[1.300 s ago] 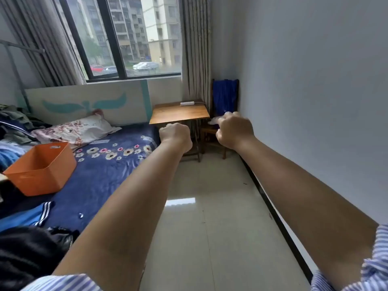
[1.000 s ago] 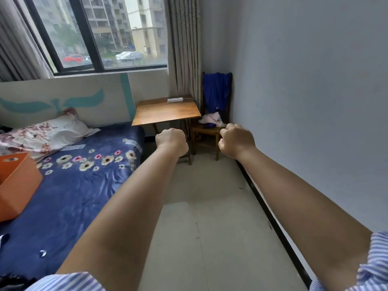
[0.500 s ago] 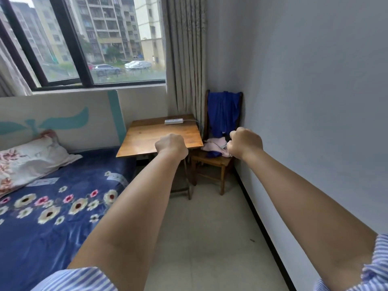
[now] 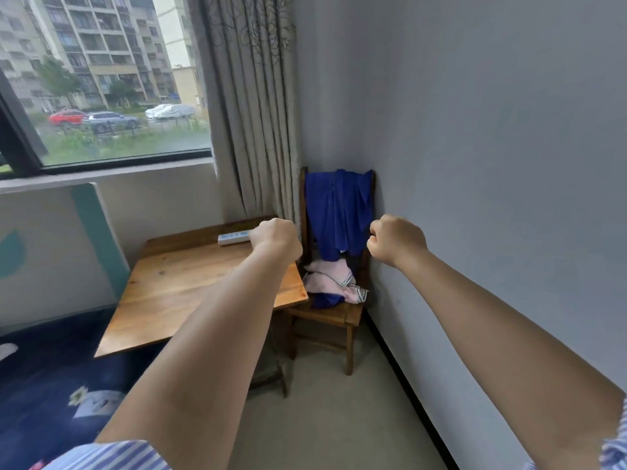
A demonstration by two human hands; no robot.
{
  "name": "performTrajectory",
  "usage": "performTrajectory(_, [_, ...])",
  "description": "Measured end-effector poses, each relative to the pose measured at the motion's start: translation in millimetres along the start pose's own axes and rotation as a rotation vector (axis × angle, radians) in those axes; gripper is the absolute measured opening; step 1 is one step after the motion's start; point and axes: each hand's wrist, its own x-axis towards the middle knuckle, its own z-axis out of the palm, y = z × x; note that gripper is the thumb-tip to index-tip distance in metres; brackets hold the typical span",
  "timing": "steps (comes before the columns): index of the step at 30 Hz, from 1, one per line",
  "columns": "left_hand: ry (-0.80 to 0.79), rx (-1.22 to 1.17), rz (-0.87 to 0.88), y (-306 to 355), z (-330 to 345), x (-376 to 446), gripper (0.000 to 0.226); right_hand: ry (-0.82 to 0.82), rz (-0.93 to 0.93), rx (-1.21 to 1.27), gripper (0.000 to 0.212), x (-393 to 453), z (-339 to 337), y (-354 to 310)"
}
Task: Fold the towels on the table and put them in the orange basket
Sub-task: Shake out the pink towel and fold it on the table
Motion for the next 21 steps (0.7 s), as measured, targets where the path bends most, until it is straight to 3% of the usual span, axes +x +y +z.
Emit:
performTrajectory(6, [-0.063, -0.023, 0.067, 31, 61, 134, 0.024, -0.111, 0.067, -0.028, 0.026, 116, 76, 46])
performTrajectory(12, [-0.176, -0.039, 0.028, 55, 121, 254, 0.024, -0.217, 0.064, -0.010, 0.026, 229, 152, 91])
performTrajectory(21, [-0.380, -0.018, -0.002, 48, 231, 404, 0.024, -0.435, 0.100, -0.002, 0.027, 349, 286, 115])
